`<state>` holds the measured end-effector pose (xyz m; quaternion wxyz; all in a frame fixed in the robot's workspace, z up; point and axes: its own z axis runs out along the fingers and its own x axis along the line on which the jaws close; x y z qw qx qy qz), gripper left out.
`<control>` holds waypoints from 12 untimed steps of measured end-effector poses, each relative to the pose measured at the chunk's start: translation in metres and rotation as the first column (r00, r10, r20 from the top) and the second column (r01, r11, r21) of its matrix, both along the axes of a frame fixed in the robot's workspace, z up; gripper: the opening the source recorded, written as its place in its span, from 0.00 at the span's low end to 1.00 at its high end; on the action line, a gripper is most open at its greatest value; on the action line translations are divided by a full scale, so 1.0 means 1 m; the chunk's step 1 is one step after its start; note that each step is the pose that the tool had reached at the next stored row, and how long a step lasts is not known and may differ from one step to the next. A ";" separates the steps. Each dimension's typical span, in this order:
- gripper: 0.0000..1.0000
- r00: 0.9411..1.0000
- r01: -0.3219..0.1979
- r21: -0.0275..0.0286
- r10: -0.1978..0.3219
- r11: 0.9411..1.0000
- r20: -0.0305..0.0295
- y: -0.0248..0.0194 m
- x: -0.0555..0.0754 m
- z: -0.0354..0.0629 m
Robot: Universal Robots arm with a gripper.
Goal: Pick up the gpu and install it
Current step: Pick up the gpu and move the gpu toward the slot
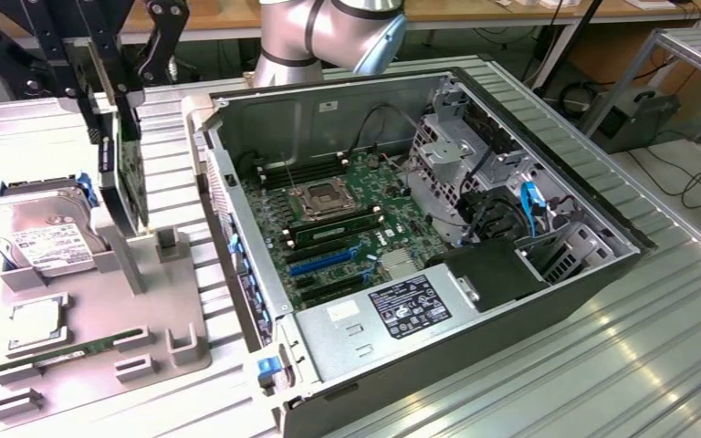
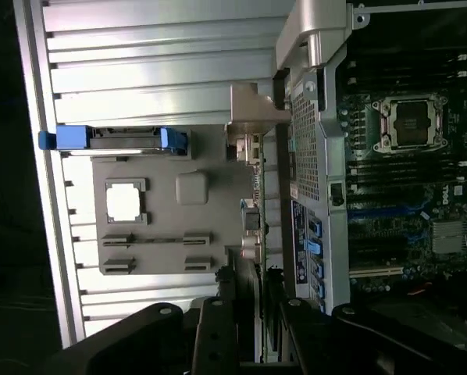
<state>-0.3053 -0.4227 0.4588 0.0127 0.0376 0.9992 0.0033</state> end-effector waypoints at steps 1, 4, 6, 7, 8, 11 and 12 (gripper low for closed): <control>0.27 1.000 0.000 0.025 0.000 1.000 0.000 0.0000 0.000 0.0000; 0.27 1.000 0.000 0.025 0.000 1.000 -0.001 -0.0048 0.000 -0.0131; 0.27 1.000 0.000 0.025 0.000 1.000 -0.001 -0.0051 0.000 -0.0181; 0.27 1.000 0.000 0.025 0.000 1.000 -0.001 -0.0052 0.000 -0.0207; 0.27 1.000 0.000 0.025 0.000 1.000 -0.001 -0.0056 0.000 -0.0239; 0.27 1.000 0.000 0.025 0.000 1.000 -0.001 -0.0057 0.001 -0.0265; 0.27 1.000 0.000 0.024 0.000 1.000 -0.001 -0.0058 0.001 -0.0265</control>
